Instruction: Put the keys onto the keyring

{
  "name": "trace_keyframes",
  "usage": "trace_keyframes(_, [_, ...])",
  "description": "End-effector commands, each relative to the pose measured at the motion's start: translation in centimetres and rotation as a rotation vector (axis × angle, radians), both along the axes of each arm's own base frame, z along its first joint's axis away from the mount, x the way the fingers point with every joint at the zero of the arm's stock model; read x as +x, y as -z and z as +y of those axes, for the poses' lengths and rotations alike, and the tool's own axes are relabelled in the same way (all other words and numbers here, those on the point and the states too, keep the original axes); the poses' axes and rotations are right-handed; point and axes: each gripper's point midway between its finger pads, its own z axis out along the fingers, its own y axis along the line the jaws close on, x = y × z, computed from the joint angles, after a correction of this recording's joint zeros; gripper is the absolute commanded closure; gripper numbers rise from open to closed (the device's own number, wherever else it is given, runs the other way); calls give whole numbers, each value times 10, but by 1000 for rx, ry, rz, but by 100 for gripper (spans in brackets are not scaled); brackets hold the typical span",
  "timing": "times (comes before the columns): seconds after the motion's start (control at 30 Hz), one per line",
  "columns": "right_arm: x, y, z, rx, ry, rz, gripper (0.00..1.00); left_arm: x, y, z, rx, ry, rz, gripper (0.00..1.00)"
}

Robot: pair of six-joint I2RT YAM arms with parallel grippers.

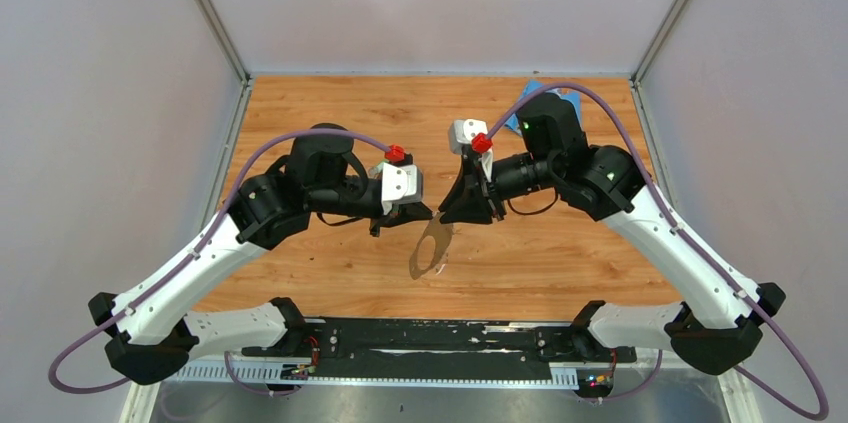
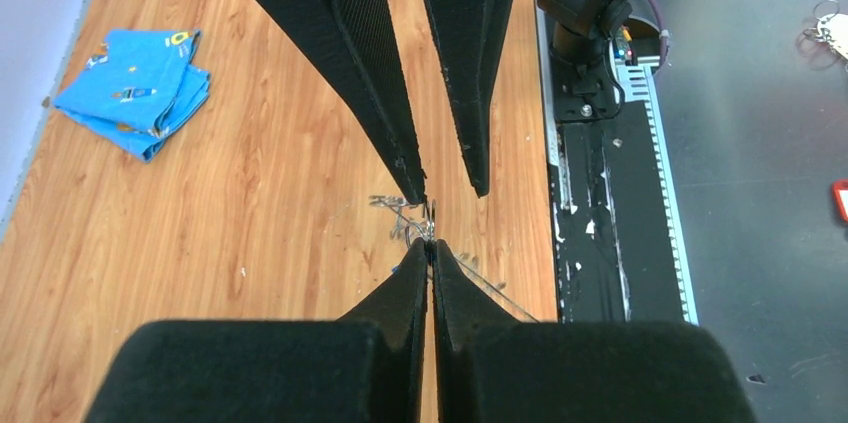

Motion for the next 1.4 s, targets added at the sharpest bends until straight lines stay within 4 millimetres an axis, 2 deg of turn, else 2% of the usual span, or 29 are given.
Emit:
trace_keyframes(0.0, [2, -3, 2, 24, -9, -9, 74, -1, -13, -1, -24, 6, -21, 100])
trace_keyframes(0.17, [7, -2, 6, 28, 3, -10, 78, -3, -13, -1, -25, 12, -15, 100])
trace_keyframes(0.57, [14, 6, 10, 14, 19, -6, 75, -4, -17, -1, -33, 20, -21, 100])
trace_keyframes(0.7, [12, 7, 10, 13, 7, 3, 80, -4, -18, -1, -36, 20, -23, 100])
trace_keyframes(0.93, [15, 13, 11, -1, 17, 7, 80, -5, -22, 0, -43, 19, -30, 100])
trace_keyframes(1.0, [16, 13, 12, 0, 16, 4, 85, -6, -22, 0, -45, 22, -31, 100])
trace_keyframes(1.07, [17, 11, 12, 8, 21, -6, 97, -7, -22, 0, -46, 25, -27, 100])
trace_keyframes(1.1, [18, 10, 13, 12, 27, -7, 99, -7, -22, 0, -46, 28, -25, 100])
trace_keyframes(1.37, [18, 19, 13, -1, 32, 21, 100, -5, -35, -1, -67, 27, -58, 100])
